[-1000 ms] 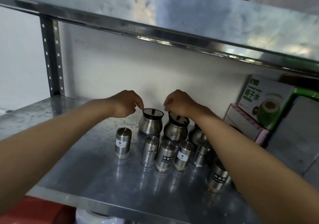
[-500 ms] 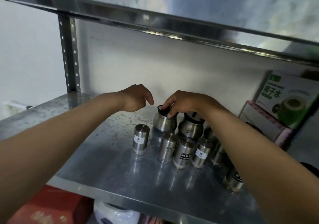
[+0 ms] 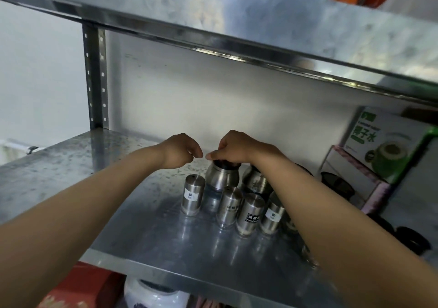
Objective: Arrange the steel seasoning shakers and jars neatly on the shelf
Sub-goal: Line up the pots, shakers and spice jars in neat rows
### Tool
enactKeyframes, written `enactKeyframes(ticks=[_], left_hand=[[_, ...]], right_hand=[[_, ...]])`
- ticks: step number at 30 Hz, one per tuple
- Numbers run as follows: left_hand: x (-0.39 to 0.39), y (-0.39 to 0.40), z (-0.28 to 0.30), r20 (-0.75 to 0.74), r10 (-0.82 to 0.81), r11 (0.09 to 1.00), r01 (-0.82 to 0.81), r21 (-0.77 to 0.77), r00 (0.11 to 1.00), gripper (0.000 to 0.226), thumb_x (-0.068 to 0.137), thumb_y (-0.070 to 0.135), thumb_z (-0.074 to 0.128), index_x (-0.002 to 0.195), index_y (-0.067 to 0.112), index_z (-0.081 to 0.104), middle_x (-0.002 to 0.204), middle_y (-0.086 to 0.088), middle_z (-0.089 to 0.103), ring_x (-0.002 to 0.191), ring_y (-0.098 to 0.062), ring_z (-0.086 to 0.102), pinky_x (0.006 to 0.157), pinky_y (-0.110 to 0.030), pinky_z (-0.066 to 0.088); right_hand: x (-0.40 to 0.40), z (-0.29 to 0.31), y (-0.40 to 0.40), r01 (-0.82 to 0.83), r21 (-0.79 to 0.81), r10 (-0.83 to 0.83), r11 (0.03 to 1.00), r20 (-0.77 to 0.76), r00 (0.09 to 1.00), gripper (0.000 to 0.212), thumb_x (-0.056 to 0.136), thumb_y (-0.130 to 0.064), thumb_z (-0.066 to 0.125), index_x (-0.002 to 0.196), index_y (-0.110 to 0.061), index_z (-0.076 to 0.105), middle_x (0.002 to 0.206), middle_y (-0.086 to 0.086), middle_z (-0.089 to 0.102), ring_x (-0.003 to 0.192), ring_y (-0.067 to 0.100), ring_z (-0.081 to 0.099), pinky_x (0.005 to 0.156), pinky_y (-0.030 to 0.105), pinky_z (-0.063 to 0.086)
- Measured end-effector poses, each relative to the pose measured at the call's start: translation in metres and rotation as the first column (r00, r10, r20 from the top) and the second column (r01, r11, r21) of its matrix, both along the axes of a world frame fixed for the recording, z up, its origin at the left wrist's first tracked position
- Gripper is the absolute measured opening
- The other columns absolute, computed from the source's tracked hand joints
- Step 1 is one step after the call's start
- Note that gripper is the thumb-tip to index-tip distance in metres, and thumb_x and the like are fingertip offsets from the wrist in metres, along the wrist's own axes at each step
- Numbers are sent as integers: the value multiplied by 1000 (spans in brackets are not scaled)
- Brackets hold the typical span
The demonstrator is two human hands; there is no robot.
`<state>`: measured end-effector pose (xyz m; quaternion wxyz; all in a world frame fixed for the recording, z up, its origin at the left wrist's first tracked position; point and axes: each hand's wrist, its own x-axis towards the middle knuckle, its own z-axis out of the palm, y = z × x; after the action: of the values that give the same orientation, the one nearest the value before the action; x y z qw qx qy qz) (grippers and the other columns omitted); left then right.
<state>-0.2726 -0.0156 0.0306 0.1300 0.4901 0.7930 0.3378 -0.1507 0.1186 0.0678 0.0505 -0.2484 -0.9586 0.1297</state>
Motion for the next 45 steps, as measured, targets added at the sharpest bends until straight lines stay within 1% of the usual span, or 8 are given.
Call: enactKeyframes(ticks=[9, 18, 24, 27, 31, 34, 38, 45], left_hand=[[4, -2, -2, 106, -31, 999, 26, 44, 994, 38, 85, -11, 44, 103, 9, 70, 109, -8, 69, 90, -15, 59, 67, -22, 45], [-3, -8, 0, 131, -12, 998, 4, 62, 991, 35, 87, -9, 45, 98, 13, 70, 108, -6, 70, 102, -20, 61, 70, -24, 49], [-2, -13, 11, 83, 13, 994, -22, 108, 996, 35, 87, -9, 45, 101, 11, 70, 105, -5, 68, 90, -15, 59, 63, -18, 43], [7, -16, 15, -29, 33, 995, -30, 95, 999, 33, 89, -3, 44, 104, 12, 69, 106, -3, 65, 89, -13, 57, 68, -19, 42], [22, -24, 20, -147, 51, 997, -41, 69, 988, 32, 92, 5, 43, 109, 15, 68, 118, -1, 62, 96, -15, 55, 80, -23, 42], [36, -35, 30, -209, 49, 996, -32, 81, 977, 31, 93, 7, 42, 107, 15, 68, 116, -2, 64, 94, -19, 58, 83, -28, 46], [70, -43, 43, -294, 10, 994, 22, 104, 956, 28, 96, 9, 41, 106, 12, 67, 115, -4, 66, 109, -22, 57, 98, -34, 45], [142, -23, 43, -315, -91, 978, 145, 152, 945, 24, 95, 13, 46, 106, 18, 66, 107, -1, 68, 96, -20, 61, 84, -28, 47]], right_hand=[[24, 10, 4, -91, -85, 100, 992, 114, 988, 37, 77, -12, 78, 113, -17, 72, 110, -2, 70, 101, 18, 63, 85, 30, 49], [7, -1, 15, -41, 68, 38, 997, 42, 998, 35, 75, -32, 81, 106, -17, 76, 107, 3, 71, 98, 22, 65, 85, 34, 55], [4, -9, 11, 27, 162, -24, 986, -24, 999, 34, 75, -40, 79, 103, -20, 74, 106, 2, 69, 98, 22, 62, 80, 31, 51], [8, -6, 6, 58, 123, -57, 991, -15, 998, 45, 76, -40, 78, 112, -17, 66, 115, 3, 63, 103, 24, 61, 82, 33, 53], [24, 9, -9, 106, -160, -122, 981, -90, 988, 72, 81, -44, 75, 136, -10, 44, 124, 2, 47, 96, 25, 60, 63, 30, 52], [40, 17, -14, 122, -111, -144, 986, -222, 964, 61, 86, -37, 69, 137, -11, 48, 138, 7, 50, 119, 24, 53, 87, 28, 47], [88, 31, -23, 148, -13, -147, 989, -200, 969, 38, 89, -26, 65, 124, -13, 61, 132, 6, 57, 120, 22, 53, 92, 26, 43], [186, 22, -32, 208, 38, -196, 977, -213, 957, 23, 87, -9, 59, 108, -10, 69, 114, 8, 69, 108, 25, 62, 89, 26, 49]])
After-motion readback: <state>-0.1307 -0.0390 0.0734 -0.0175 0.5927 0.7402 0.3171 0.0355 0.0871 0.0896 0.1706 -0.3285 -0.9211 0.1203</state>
